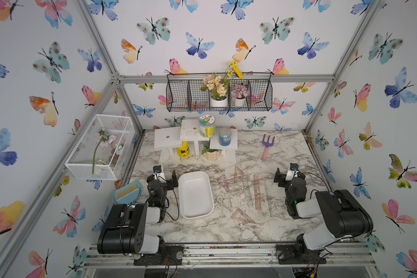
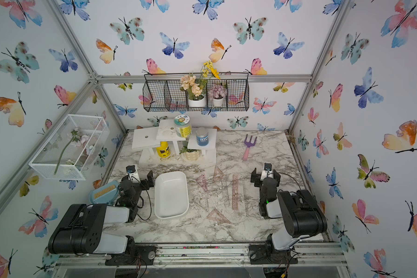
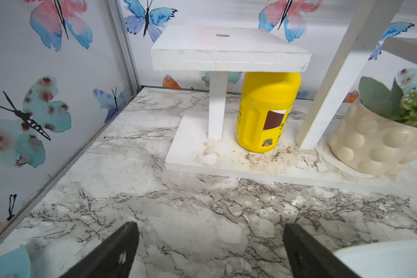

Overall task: Put the scattered rulers into the storage box
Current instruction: Pick up the ruler from the center of the board.

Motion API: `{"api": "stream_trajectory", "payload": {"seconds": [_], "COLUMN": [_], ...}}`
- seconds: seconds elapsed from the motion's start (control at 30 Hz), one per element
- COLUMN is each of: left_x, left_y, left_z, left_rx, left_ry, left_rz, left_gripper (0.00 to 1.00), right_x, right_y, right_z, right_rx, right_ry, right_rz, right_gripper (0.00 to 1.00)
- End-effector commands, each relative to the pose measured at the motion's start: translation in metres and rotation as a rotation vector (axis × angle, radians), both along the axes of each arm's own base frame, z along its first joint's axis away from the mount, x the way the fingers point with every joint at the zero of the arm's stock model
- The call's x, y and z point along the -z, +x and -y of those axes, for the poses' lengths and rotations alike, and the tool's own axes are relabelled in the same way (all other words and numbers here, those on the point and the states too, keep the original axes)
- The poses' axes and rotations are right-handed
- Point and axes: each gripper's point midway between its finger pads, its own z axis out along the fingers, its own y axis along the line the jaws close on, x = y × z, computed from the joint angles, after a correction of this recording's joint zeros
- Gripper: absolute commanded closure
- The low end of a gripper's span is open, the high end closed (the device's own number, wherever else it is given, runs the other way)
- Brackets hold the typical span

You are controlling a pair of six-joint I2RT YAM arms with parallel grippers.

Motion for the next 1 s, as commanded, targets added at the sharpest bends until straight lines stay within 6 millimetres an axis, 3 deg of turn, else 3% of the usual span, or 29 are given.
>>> {"api": "stream_trajectory", "payload": {"seconds": [0.0,0.03,0.13,0.3,0.37,0.43,0.47,0.5,0.63,0.73,0.97], "left_x": [-0.019,-0.024,-0.033,-0.078,-0.094,-0.106,-0.111,-0.115,-0.122,-0.115,-0.101], "left_y": [0.005,0.009,0.020,0.024,0.022,0.022,0.021,0.020,0.011,-0.004,-0.048], "left_z": [-0.008,-0.021,-0.038,-0.046,-0.048,-0.033,-0.021,-0.008,0.034,0.060,0.088], "left_rx": [-0.052,-0.129,-0.252,-0.343,-0.388,-0.314,-0.260,-0.205,-0.001,0.120,0.269], "left_ry": [-0.011,-0.022,-0.042,-0.153,-0.231,-0.316,-0.357,-0.400,-0.530,-0.598,-0.645], "left_rz": [0.054,0.037,-0.102,-0.150,-0.164,-0.214,-0.245,-0.271,-0.357,-0.438,-0.531], "left_gripper": [0.01,0.01,0.01,0.01,0.01,0.01,0.00,0.04,0.22,0.30,0.32], "right_x": [-0.011,-0.024,-0.042,-0.107,-0.126,-0.140,-0.149,-0.153,-0.147,-0.122,-0.052], "right_y": [0.002,0.001,0.005,0.005,0.002,-0.001,0.001,0.003,0.010,0.012,-0.009], "right_z": [0.000,0.000,0.005,0.010,0.021,0.023,0.016,0.010,-0.016,-0.034,-0.060], "right_rx": [-0.003,-0.011,0.036,0.087,0.169,0.203,0.164,0.133,0.020,-0.045,-0.098], "right_ry": [0.012,0.003,0.025,0.133,0.199,0.266,0.273,0.282,0.332,0.366,0.481], "right_rz": [0.042,0.089,0.013,0.028,0.031,0.012,-0.004,-0.031,-0.185,-0.334,-0.599], "right_gripper": [0.02,0.02,0.02,0.02,0.02,0.02,0.05,0.02,0.02,0.02,0.02]}}
